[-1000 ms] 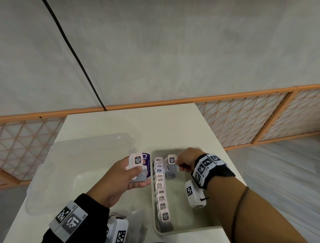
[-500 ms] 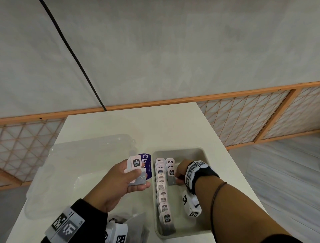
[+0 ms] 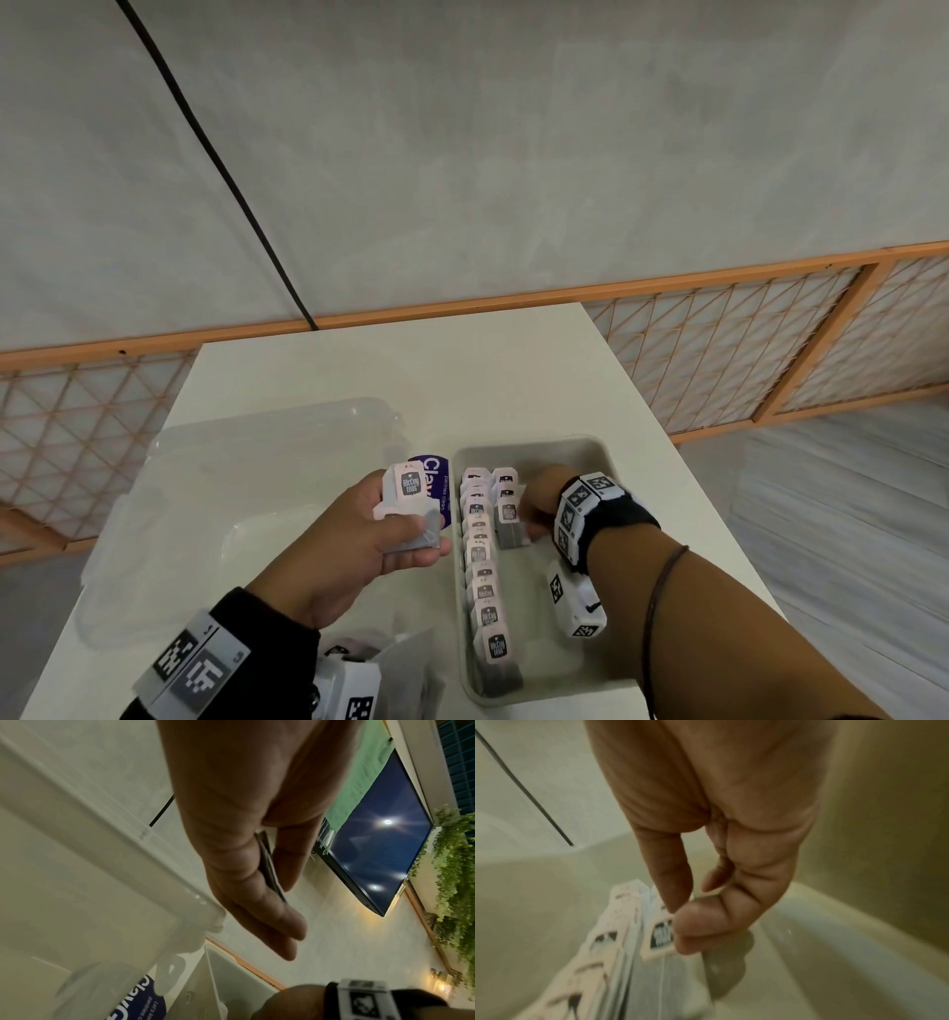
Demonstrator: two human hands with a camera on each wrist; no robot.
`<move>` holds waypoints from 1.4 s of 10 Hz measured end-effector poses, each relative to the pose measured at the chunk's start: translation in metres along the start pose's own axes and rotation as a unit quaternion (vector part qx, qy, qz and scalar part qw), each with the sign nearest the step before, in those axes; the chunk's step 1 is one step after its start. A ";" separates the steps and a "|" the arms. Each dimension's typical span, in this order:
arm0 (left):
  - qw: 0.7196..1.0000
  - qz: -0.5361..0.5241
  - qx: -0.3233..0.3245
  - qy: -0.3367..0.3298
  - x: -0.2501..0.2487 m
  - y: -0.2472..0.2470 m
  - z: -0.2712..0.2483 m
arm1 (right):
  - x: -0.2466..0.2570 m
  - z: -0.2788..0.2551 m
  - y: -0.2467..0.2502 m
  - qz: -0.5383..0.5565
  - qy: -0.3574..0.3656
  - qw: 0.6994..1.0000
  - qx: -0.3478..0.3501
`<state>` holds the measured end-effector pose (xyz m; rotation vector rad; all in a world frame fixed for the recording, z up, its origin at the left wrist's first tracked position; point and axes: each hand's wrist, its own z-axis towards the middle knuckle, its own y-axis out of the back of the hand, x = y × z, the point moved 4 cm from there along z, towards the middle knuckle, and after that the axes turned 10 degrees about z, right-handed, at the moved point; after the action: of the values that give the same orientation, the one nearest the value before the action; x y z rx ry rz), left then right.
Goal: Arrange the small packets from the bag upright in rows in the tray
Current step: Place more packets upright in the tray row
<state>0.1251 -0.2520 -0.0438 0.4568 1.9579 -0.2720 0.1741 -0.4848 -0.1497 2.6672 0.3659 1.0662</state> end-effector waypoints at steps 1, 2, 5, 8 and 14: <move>1.000 0.014 0.021 -0.008 0.000 -0.001 -0.002 | 0.026 -0.021 0.005 -0.019 0.057 0.998 0.018; 0.998 0.043 0.034 -0.020 -0.003 -0.005 -0.002 | 0.059 -0.063 0.003 0.071 0.164 0.982 0.065; 0.990 0.110 0.055 -0.062 -0.013 -0.018 -0.004 | 0.090 -0.132 -0.011 -0.008 0.323 0.937 0.136; 0.989 0.091 0.078 -0.087 -0.013 -0.021 -0.007 | 0.084 -0.134 -0.025 0.097 0.310 0.931 0.167; 0.993 0.098 -0.036 -0.060 -0.004 -0.004 -0.002 | 0.039 -0.051 0.016 -0.156 0.111 0.981 -0.030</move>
<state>0.1226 -0.2557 -0.0396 0.5670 1.7858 -0.1003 0.1686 -0.4807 -0.0840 2.3412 0.7532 1.2486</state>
